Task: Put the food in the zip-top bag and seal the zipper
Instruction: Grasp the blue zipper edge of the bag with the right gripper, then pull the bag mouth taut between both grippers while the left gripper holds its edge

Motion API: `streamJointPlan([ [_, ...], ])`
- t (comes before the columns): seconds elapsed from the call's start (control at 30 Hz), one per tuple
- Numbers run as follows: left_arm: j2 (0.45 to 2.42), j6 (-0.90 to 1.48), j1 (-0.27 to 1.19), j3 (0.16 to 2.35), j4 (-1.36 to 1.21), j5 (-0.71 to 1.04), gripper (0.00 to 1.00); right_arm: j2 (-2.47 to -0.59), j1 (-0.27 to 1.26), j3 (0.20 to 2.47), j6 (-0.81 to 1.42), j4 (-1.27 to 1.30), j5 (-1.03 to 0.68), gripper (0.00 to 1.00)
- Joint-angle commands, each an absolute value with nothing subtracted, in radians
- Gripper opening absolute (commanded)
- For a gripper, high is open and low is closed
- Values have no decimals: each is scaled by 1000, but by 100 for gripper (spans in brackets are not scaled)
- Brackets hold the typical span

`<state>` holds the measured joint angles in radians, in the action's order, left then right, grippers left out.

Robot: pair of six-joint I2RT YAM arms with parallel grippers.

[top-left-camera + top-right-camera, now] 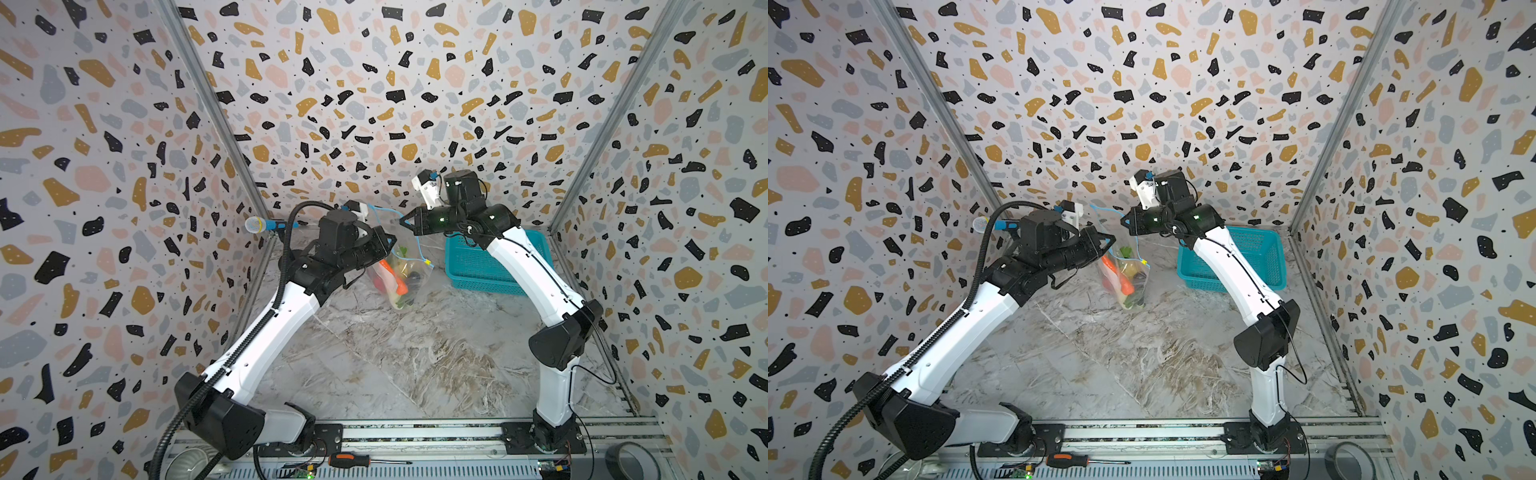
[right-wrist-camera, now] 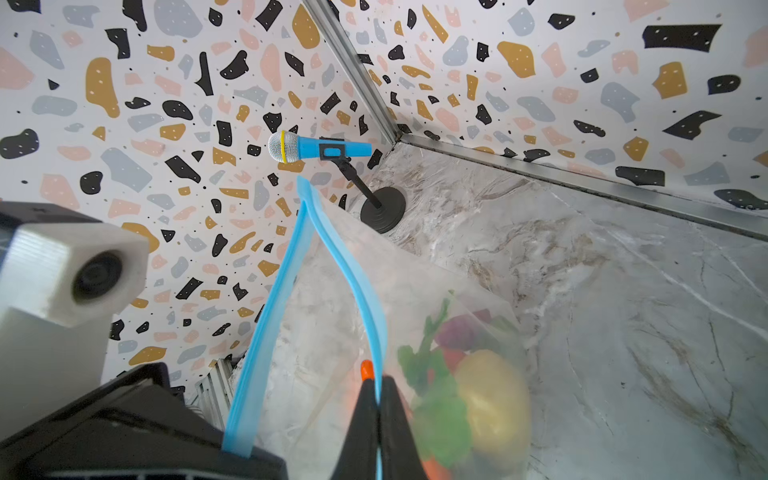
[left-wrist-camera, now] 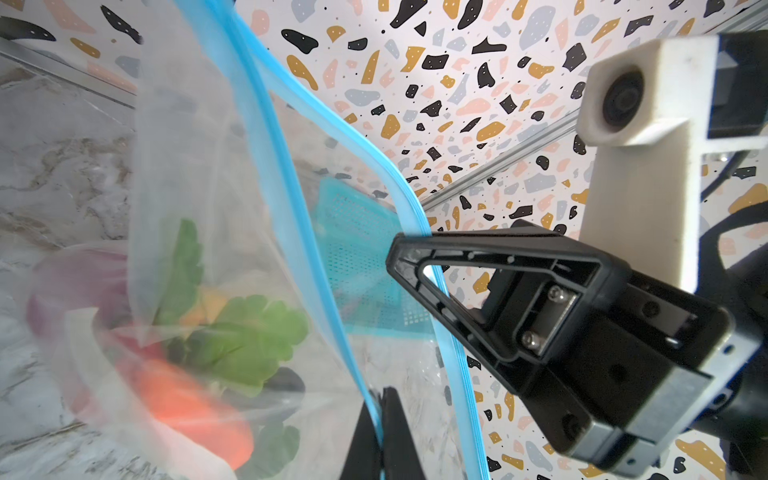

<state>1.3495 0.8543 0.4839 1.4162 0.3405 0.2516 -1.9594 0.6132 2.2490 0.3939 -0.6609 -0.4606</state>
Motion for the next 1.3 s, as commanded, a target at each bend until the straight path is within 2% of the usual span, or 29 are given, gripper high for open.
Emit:
streamJointPlan([
  [0.0, 1314, 876, 500, 1395, 328, 222, 0, -1942, 626, 2296, 378, -645, -492, 1],
  [0.5, 1284, 927, 531, 1446, 398, 166, 0, -1942, 631, 2368, 402, -689, -499, 1],
  [0.93, 1266, 920, 511, 1288, 327, 175, 0, -1914, 619, 2152, 417, -571, -506, 1],
  [1.27, 1259, 925, 509, 1357, 358, 181, 0, -1970, 633, 2338, 423, -639, -506, 1],
])
